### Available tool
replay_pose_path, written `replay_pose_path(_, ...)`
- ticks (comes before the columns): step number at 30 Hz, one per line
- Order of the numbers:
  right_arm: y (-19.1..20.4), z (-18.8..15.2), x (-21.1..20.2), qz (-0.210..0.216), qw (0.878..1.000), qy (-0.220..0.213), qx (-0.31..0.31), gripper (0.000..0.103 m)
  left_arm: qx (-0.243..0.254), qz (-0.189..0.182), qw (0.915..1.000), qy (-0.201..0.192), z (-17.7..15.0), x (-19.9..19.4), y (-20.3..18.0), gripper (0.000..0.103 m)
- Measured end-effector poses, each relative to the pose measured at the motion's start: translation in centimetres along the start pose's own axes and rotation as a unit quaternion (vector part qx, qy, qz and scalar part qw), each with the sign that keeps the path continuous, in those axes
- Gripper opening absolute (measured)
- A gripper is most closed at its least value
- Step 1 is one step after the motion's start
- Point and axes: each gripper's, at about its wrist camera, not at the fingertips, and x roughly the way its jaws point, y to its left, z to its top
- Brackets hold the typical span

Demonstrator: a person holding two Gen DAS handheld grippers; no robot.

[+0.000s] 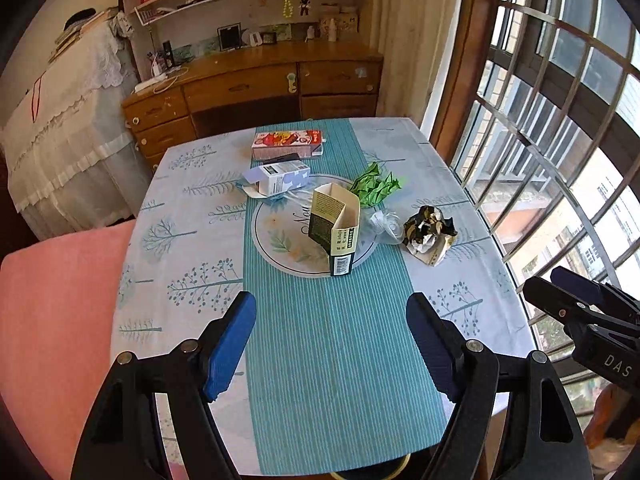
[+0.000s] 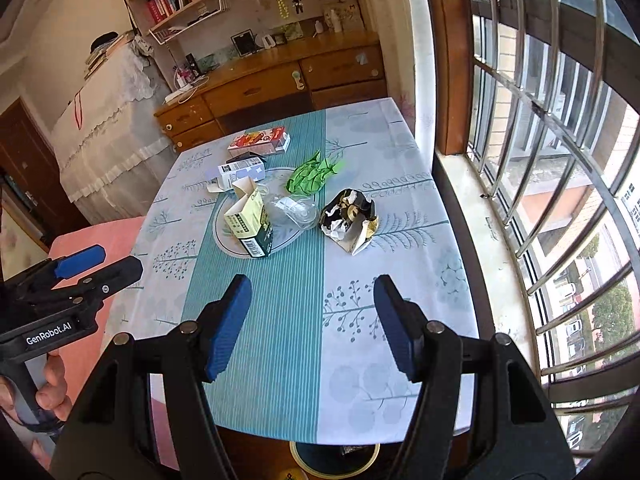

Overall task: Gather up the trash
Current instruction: 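Grasp the beige paper carton with the left tool while the right tool grasps the gold wrapper, then lift the carton and wrapper and carry both over the bin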

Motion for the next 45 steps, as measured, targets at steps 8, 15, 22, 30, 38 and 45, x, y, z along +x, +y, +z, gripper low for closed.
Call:
replay_pose_path(8,-4.4,6.1,11.0,0.047,0.996,0.061,-0.037,0.061,-0.072,0.047,0.9948,0.055,3.7,12.3,-1.1,0.079)
replay_pose_path(15,-5.9,8.4,19.1,0.069,0.991,0.096,-0.054,0.061,-0.108,0.076,0.989,0.066,4.6,18.9,-0.9,0.079)
replay_pose_path(22,-6.1,8.1,24.5,0.094,0.985,0.136,-0.043,0.061,-0.129,0.083,0.986,0.065,5.0,21.6,-0.2,0.07)
replay_pose_path(30,-5.3,7.4,25.2,0.087,0.984,0.14,-0.064,0.05,-0.122,0.068,0.9875,0.075,5.0,22.2,-0.1,0.032)
replay_pose_path(38,-4.3,7.3,24.8,0.058,0.984,0.138,-0.092,0.038,-0.113,0.078,0.9875,0.077,4.5,21.7,-0.4,0.028)
replay_pose_path(45,-4.2,6.7,22.0,0.048,0.988,0.118,-0.083,0.035,-0.107,0.084,0.9888,0.061,3.5,18.1,0.0,0.027)
